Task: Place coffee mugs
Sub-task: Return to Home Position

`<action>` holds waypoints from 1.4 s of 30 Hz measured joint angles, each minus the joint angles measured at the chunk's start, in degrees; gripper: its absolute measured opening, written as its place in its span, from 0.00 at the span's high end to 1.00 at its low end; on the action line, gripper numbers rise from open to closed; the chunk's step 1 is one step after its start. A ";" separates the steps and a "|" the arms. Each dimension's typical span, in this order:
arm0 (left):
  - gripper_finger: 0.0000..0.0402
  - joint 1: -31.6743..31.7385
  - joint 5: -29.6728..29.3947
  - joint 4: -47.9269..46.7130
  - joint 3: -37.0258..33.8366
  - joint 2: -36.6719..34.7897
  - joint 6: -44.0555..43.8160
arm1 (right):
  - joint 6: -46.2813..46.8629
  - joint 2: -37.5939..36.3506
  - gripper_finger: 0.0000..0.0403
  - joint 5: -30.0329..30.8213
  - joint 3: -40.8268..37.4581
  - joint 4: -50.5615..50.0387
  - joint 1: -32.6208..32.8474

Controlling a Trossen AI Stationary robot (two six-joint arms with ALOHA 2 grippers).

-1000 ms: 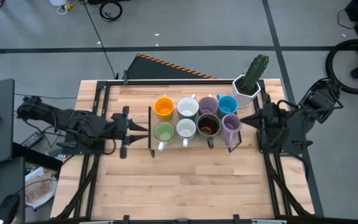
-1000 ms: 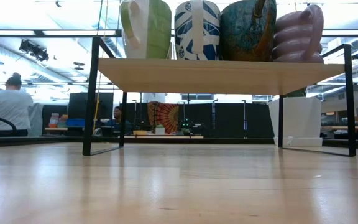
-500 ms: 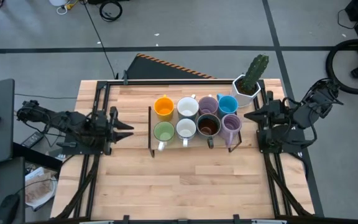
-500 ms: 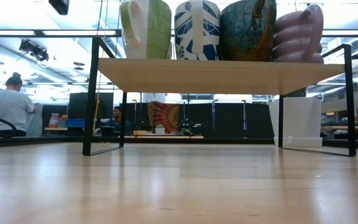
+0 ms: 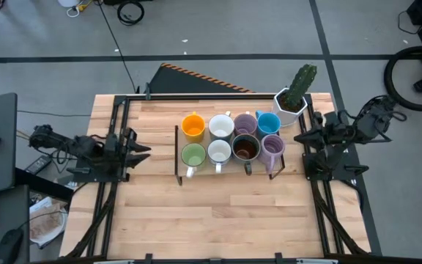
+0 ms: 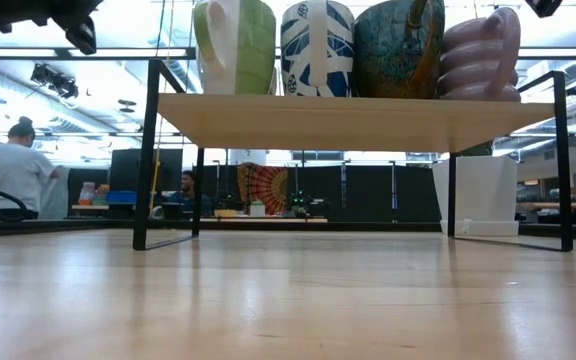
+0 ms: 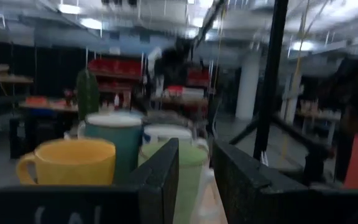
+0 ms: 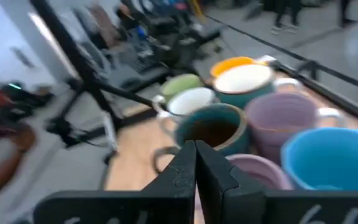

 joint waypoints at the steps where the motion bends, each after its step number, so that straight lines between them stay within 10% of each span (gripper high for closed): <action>1: 0.75 0.00 0.00 0.73 -0.58 -1.33 0.26 | -0.60 -1.52 0.97 -0.85 -2.14 2.72 0.00; 20: 0.75 0.00 -2.55 0.23 -5.79 -12.40 4.18 | -17.39 -25.01 0.97 -24.51 -31.01 40.14 0.00; 42: 0.75 -0.04 -3.31 4.31 -12.65 -12.18 -1.02 | -23.81 -24.98 0.97 -31.63 -52.86 64.79 -0.04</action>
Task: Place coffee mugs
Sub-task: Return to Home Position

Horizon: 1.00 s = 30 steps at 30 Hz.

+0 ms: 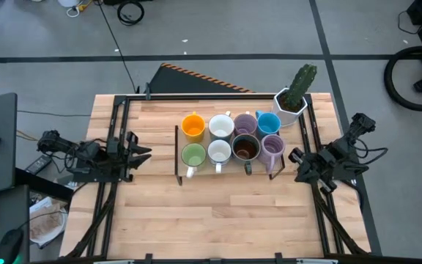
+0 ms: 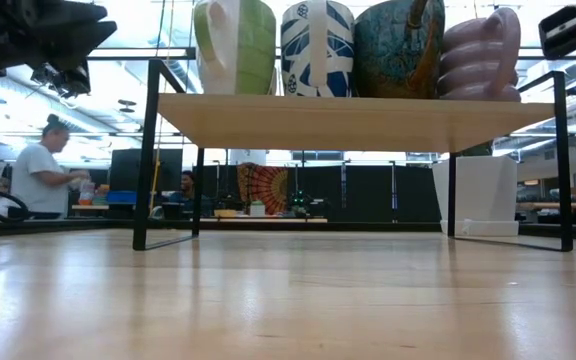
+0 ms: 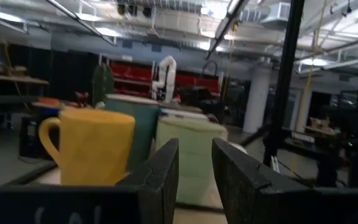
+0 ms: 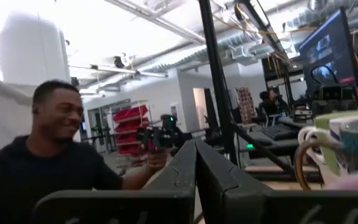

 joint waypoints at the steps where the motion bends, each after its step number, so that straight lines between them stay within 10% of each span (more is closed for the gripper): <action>1: 0.75 0.00 0.35 -0.81 0.00 0.00 -0.39 | -0.22 0.05 0.97 0.04 -0.07 -0.67 -0.01; 22: 0.75 0.00 -29.89 -15.49 -0.04 0.02 -6.37 | -16.46 0.24 0.97 9.47 -0.07 -5.19 -0.02; 30: 0.74 0.00 -31.42 -14.77 -0.07 0.02 -6.41 | -16.46 0.24 0.97 9.38 -0.07 -5.20 -0.01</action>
